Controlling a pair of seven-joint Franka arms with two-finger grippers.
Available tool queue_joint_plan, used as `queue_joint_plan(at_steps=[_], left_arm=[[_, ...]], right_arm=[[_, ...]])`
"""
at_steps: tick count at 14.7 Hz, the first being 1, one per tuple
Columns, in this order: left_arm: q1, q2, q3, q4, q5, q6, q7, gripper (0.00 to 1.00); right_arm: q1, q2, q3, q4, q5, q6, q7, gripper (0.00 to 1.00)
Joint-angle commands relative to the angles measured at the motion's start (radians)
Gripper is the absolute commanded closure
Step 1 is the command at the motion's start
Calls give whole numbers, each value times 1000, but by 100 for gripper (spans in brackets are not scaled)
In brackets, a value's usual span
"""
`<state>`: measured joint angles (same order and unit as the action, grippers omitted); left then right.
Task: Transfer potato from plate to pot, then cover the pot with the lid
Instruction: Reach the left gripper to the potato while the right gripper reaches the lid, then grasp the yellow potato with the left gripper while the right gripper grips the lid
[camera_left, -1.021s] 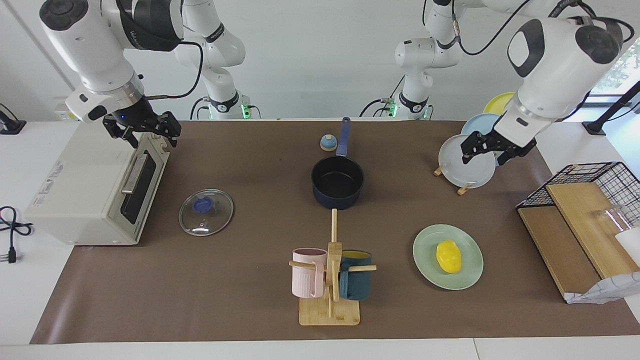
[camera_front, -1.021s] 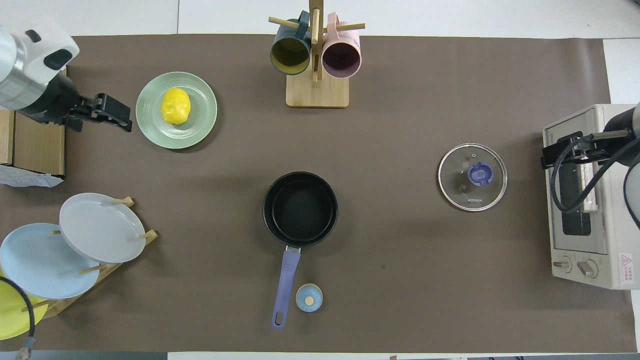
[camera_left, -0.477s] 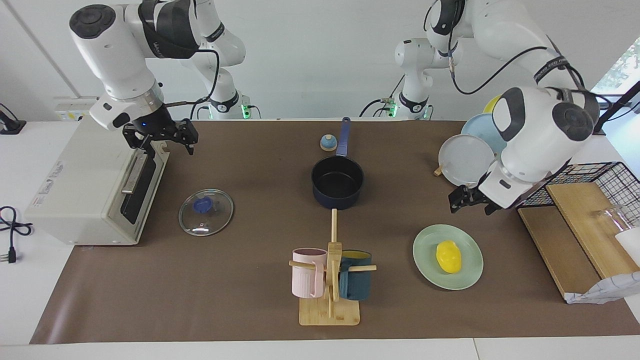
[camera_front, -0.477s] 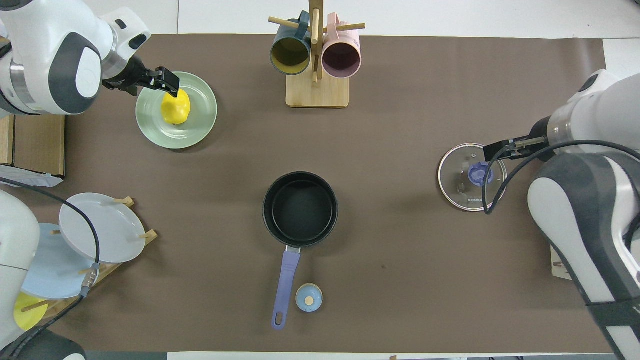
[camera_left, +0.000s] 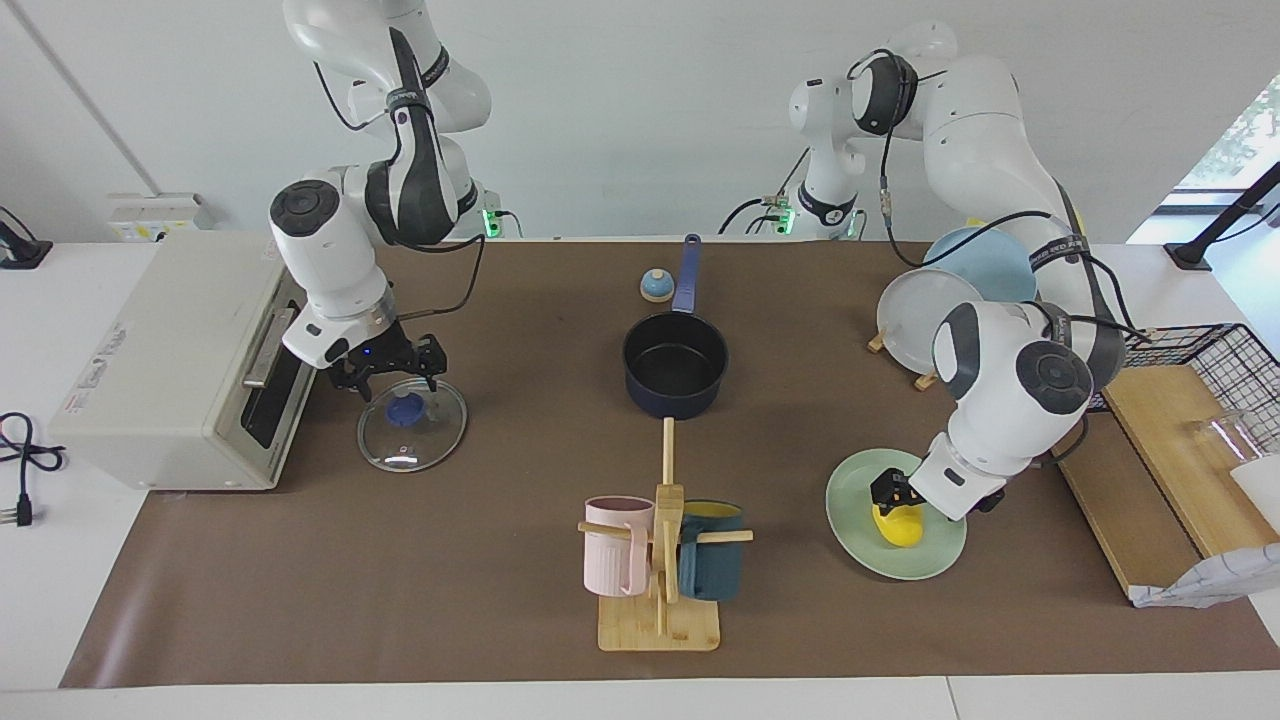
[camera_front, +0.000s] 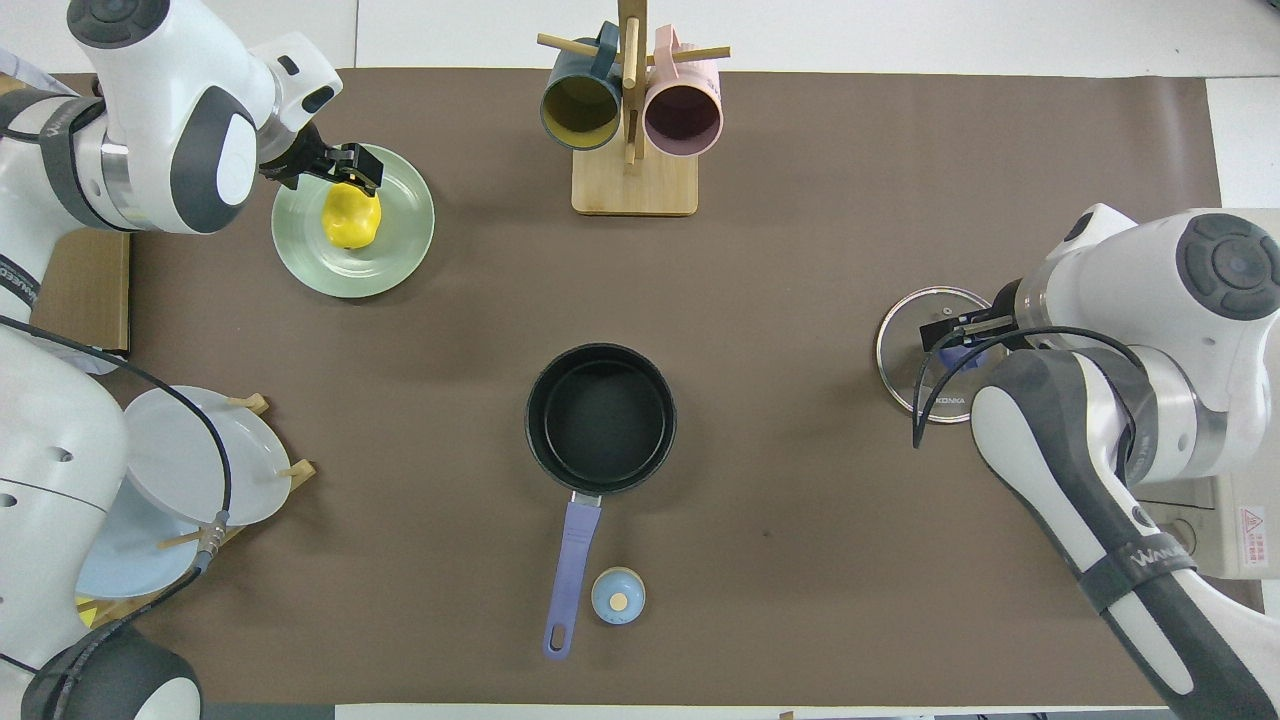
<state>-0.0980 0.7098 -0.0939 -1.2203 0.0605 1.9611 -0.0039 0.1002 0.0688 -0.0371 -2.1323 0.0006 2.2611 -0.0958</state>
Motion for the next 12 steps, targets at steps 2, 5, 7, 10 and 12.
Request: queue_joint_plan(at_steps=[2,5,7,10,12], left_arm=[[-5,-52,2,-131,16,99,13,0],[-5,-76,2,-186,18,119,13,0],[-5,-85,2,-206,18,122,13,0],[0,-98,2,-243,16,159,13,0],[1,-104,2,-263,16,186,13,0]], right_arm=[[-13,-11,2,-63,21,75,-41,0],[-13,25,2,-66,19,112,-44,0],[-20,35,0,-64,19,123,-84,0],[-57,72,2,-64,19,147,-124,0],[-60,88,2,-64,19,150,-121,0]])
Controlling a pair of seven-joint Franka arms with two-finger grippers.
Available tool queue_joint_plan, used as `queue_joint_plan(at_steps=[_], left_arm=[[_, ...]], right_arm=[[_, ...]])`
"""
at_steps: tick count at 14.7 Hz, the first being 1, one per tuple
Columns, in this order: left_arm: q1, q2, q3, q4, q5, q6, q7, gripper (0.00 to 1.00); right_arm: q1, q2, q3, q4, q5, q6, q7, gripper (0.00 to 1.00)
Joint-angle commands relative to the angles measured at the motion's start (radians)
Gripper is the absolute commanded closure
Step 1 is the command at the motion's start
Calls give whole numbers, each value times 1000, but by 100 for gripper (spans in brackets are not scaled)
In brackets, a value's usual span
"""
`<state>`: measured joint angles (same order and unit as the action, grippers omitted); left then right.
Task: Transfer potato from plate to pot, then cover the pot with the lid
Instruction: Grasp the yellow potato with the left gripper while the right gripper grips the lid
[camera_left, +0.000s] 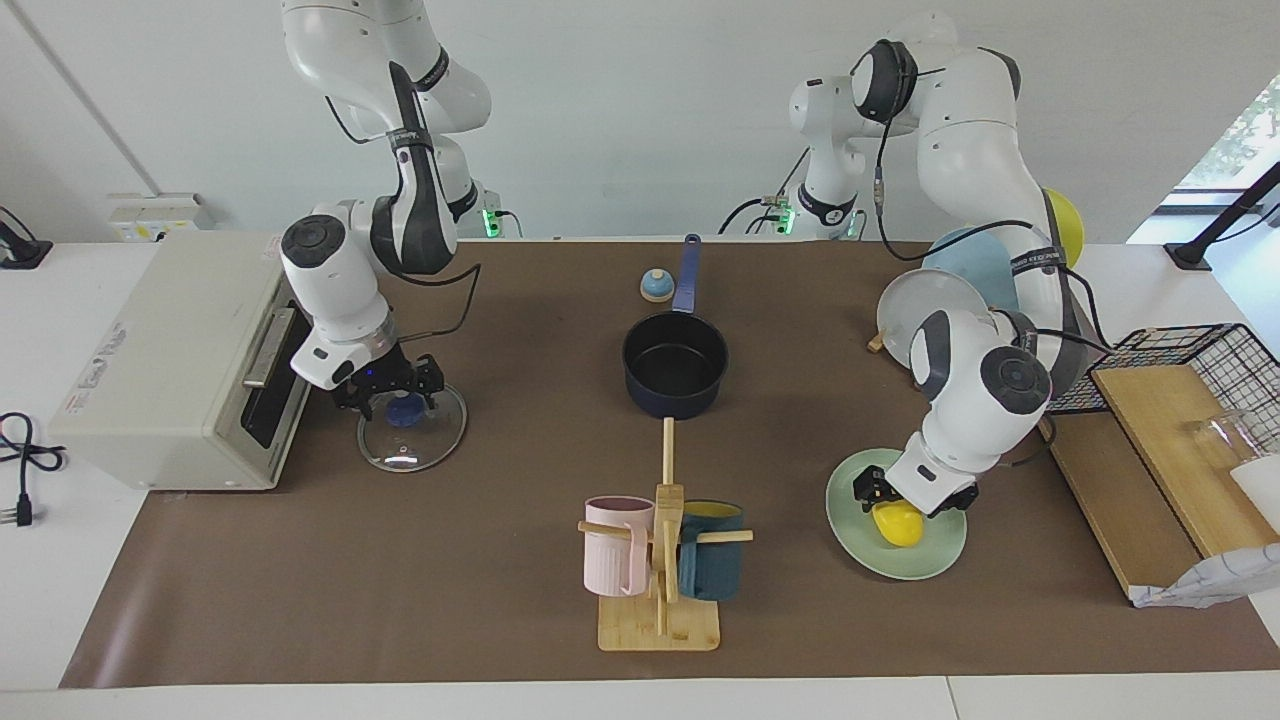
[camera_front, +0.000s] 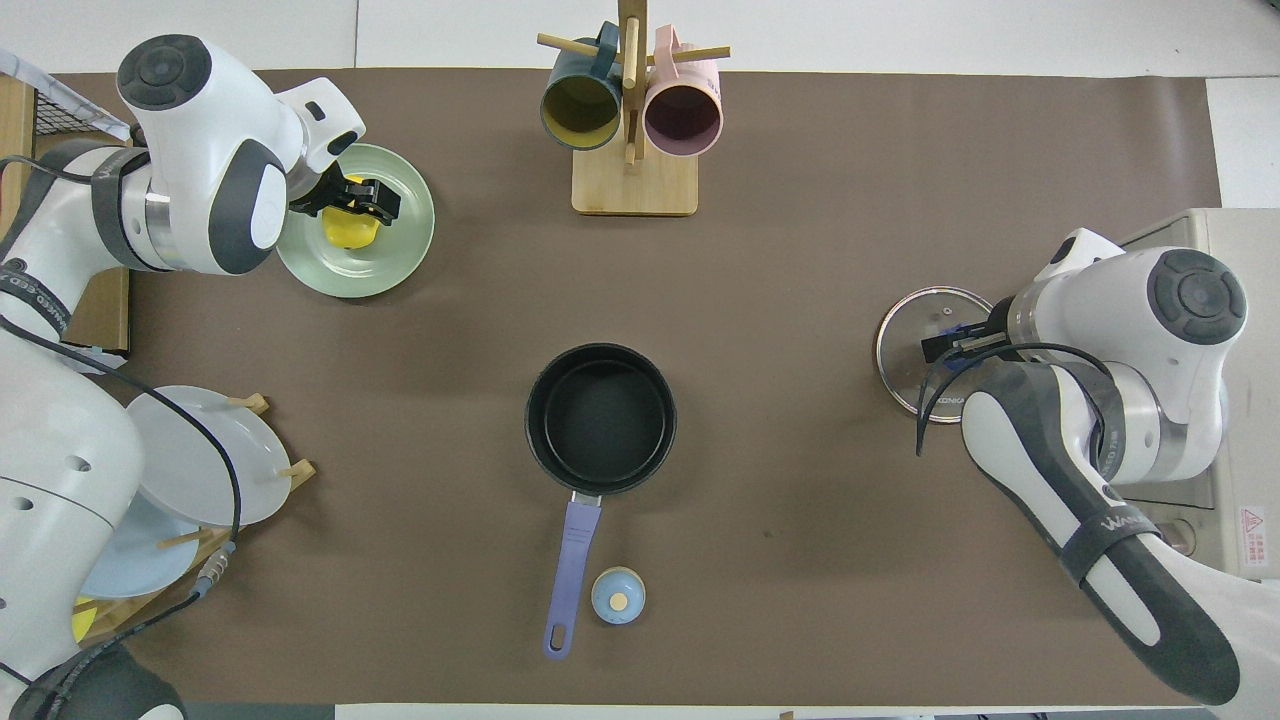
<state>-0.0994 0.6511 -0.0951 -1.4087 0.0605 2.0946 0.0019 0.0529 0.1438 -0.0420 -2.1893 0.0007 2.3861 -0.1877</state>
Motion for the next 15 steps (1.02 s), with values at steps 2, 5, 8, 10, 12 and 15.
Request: queue_joint_plan(at_steps=[2,5,8,10,12,15], left_arm=[[7,-45,3,-82,16,67,7,0],[9,-45,3,-82,19,70,9,9],[10,-45,3,-76,21,73,15,66],[12,-44,3,-61,21,59,18,100],[9,-48,2,-7,6,3,15,100],[9,-175,3,-13,-94,-103,3,100]], right_arm=[[-8,13,7,-7,19,19,-24,0],[-5,11,7,-7,19,15,-24,0],[1,11,7,-6,19,8,-24,0],[2,10,8,-6,19,-4,-24,0],[2,10,7,-4,19,-8,-26,5],[1,10,8,-3,19,-11,-32,18]])
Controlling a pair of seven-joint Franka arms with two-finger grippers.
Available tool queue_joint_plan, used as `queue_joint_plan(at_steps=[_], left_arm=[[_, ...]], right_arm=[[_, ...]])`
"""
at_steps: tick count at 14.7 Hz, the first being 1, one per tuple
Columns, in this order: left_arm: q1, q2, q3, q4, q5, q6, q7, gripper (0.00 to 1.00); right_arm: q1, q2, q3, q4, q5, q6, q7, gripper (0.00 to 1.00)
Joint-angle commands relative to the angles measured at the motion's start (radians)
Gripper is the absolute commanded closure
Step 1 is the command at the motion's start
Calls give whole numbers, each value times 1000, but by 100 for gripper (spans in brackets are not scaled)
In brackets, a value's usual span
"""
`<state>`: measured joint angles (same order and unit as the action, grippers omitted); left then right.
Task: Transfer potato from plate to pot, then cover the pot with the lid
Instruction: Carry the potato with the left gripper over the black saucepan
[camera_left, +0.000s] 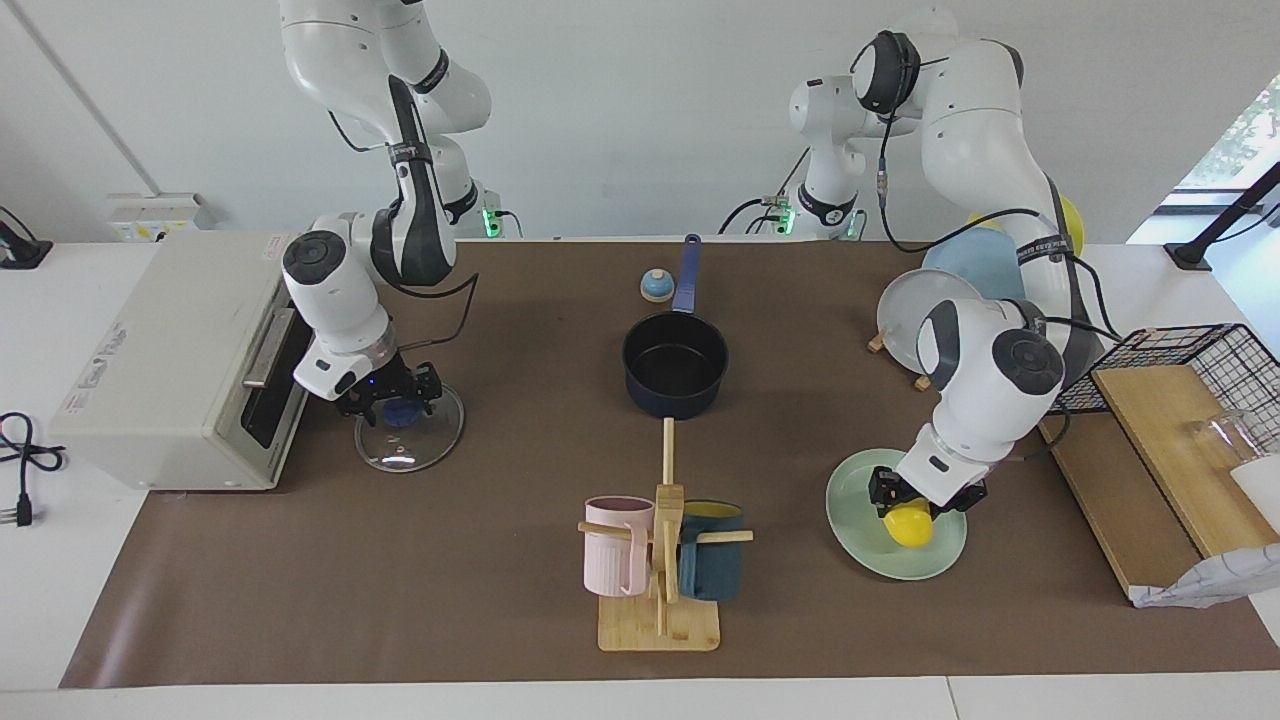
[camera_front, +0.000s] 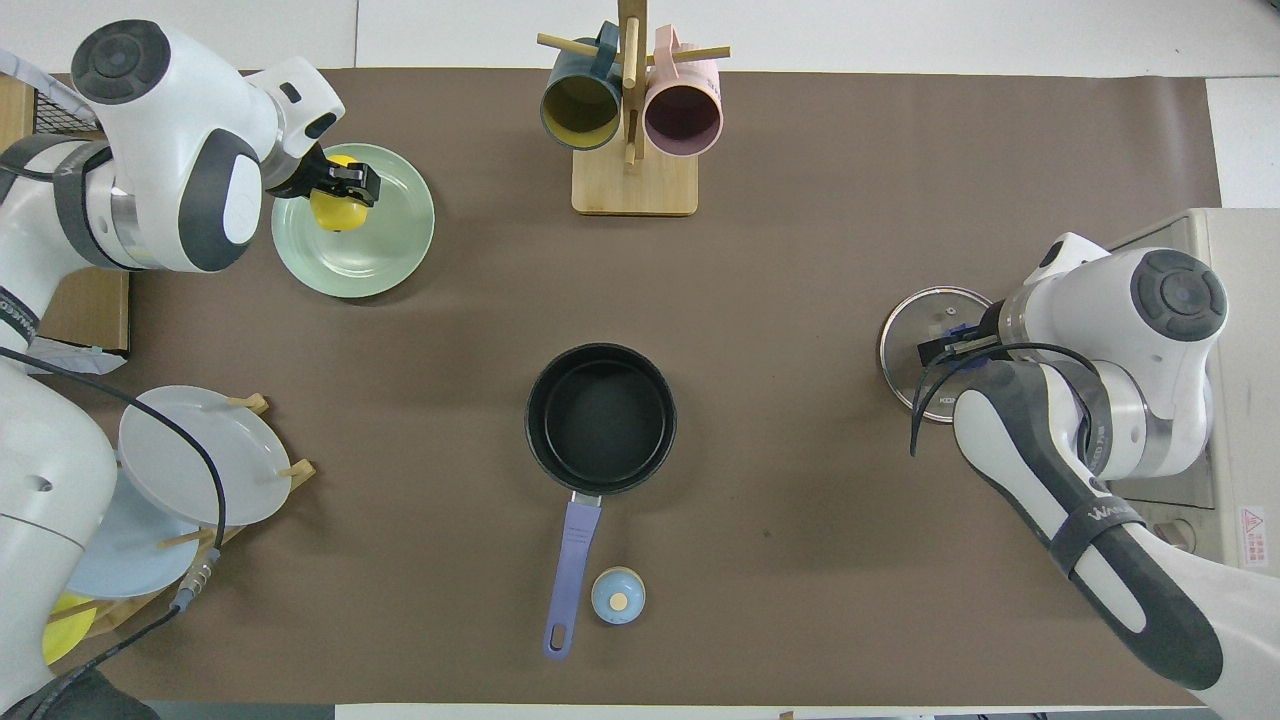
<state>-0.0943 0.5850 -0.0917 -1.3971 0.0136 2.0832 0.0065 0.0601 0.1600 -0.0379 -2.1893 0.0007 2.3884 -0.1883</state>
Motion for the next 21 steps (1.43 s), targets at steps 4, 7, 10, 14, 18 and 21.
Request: queue_joint_plan(at_steps=[4,7,10,14,18,21], left_arm=[[-56,-330,-6,-83,-116,-317,-243,100],[-194,-477,-8,-247,-118,-327,-487,100],[-332,-571,-8,-449,-118,-191,-667,100],[-465,-594,-6,-623,-118,18,-795,100],[-510,-499,-5,-638,-116,147,-821,100],[-512,-482,-5,-675,-106,212,-810,100]], right_arm=[[-5,-7,3,-1,19,-21,-33,41],[-5,-7,4,5,18,-35,-31,52],[-2,-8,6,58,18,-113,-31,60],[59,-8,12,163,19,-225,-8,85],[134,19,13,331,18,-397,128,100],[205,44,13,417,18,-465,249,100]])
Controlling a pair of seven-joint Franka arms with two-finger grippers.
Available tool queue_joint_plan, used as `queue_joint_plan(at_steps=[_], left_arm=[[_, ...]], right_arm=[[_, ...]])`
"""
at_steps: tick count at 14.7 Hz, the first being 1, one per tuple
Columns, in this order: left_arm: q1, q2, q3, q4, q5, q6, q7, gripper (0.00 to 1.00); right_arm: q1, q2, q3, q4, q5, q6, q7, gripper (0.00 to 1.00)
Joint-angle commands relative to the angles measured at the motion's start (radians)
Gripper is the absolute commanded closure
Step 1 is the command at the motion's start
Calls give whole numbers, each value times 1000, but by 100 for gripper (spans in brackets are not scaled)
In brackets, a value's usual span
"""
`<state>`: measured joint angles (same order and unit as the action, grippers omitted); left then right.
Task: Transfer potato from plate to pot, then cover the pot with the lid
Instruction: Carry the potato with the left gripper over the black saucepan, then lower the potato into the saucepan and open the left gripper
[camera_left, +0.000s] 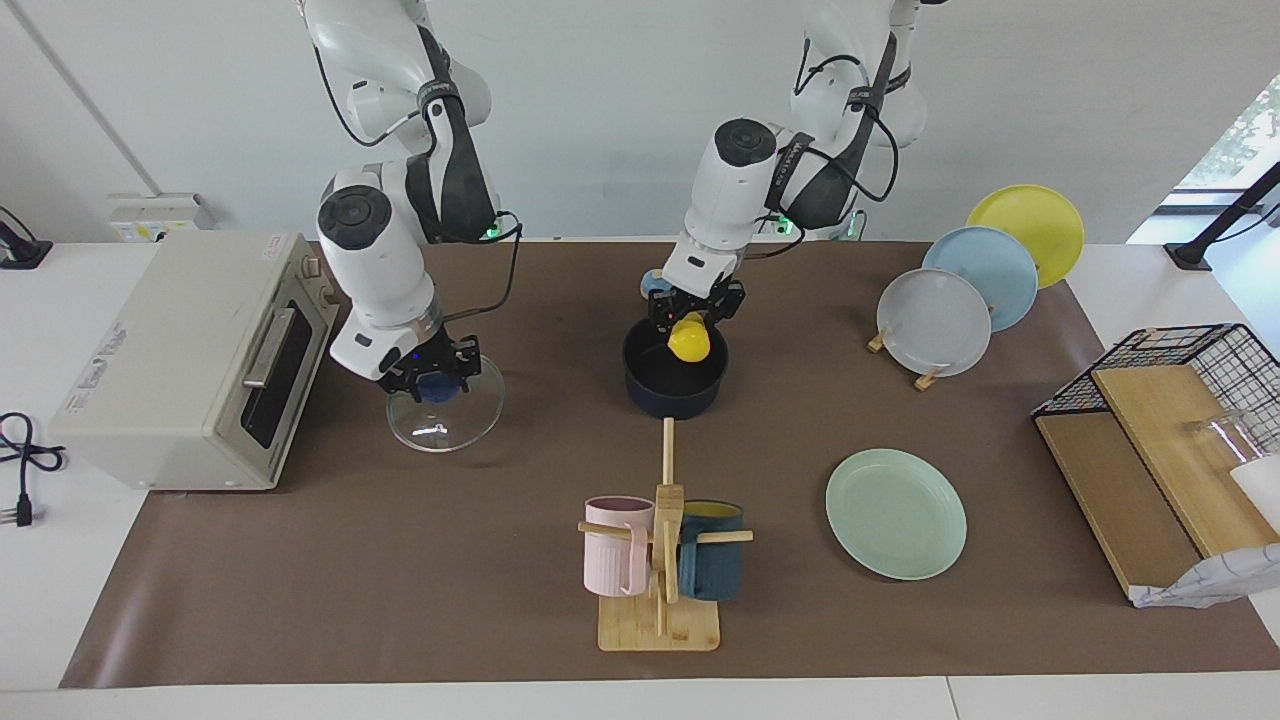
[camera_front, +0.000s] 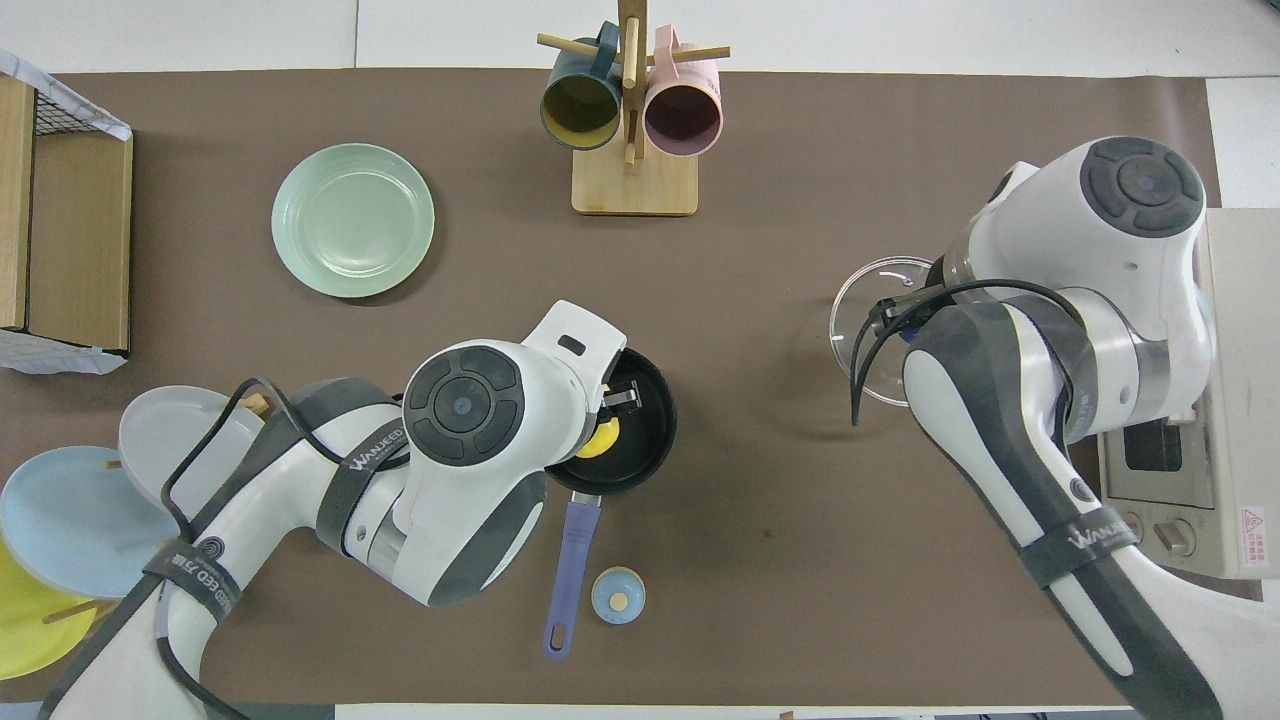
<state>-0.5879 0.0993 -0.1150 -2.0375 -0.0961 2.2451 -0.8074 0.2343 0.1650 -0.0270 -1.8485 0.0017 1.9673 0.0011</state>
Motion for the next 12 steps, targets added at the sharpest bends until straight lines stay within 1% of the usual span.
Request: queue_joint_plan(at_steps=[1,5,7,12], left_arm=[[-18,34,20,-35,9,73,4,100],[-38,68,21,-49,12,120,2,100],[-53,85,21,-61,59,126,-7,100],[-72,88,21,-87,62,126,-22,100]], right_arm=[[40,41,4,84,18,-45,71,100],[66,44,4,112,18,-61,120,100],[68,44,4,112,20,-59,129,100],[69,44,5,112,20,-61,144,100]])
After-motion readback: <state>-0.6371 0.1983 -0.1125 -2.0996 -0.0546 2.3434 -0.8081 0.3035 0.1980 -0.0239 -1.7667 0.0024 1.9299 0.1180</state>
